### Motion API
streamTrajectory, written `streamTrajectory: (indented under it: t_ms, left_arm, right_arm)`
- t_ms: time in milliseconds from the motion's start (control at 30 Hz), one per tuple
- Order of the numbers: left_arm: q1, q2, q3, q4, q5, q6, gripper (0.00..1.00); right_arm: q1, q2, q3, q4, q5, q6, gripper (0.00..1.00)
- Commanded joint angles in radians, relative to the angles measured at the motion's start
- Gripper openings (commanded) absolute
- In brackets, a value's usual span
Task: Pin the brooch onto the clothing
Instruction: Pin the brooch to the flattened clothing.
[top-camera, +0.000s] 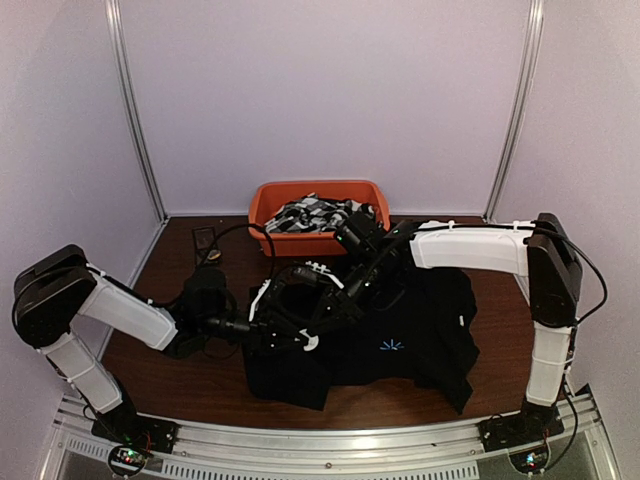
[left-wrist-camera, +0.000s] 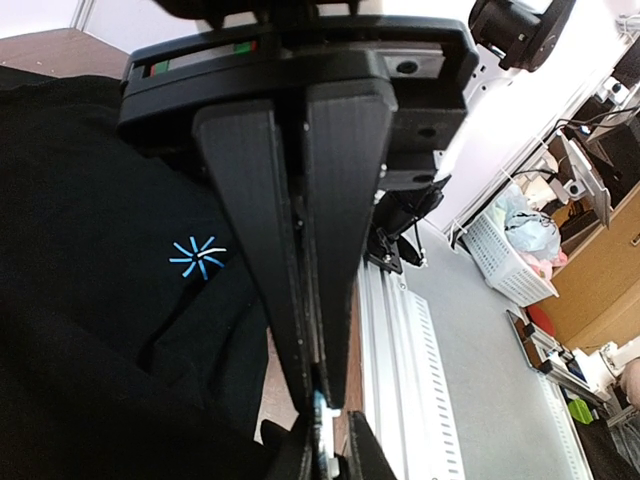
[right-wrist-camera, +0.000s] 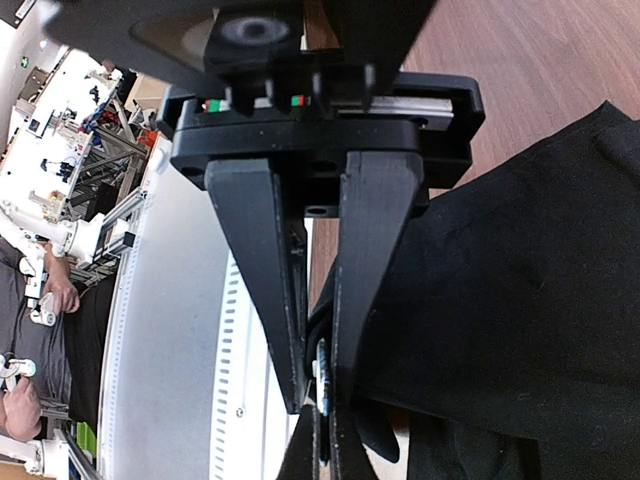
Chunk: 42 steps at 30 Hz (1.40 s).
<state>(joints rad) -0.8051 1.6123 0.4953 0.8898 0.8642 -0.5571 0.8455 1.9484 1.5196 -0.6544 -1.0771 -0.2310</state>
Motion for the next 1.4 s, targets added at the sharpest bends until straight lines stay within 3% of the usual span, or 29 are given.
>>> streamTrajectory:
  t_ms: [0, 267, 967, 1367]
  left_arm:
    - [-0.006, 0.015, -0.012, 0.05, 0.018, 0.0, 0.1]
    - [-0.006, 0.011, -0.02, 0.072, 0.029, -0.003, 0.2]
    - [-0.007, 0.022, -0.004, 0.077, 0.024, 0.002, 0.08]
    - [-0.006, 0.079, -0.022, 0.264, 0.016, -0.119, 0.13]
  right_arm:
    - [-0.005, -0.042, 0.004, 0.024, -0.023, 0.01, 0.0]
    - [-0.008, -0.042, 0.003, 0.025, -0.028, 0.009, 0.0]
    - [-0.013, -0.03, 0.003, 0.025, -0.052, 0.009, 0.0]
    - [-0.011, -0.02, 0.004, 0.017, -0.041, 0.007, 0.0]
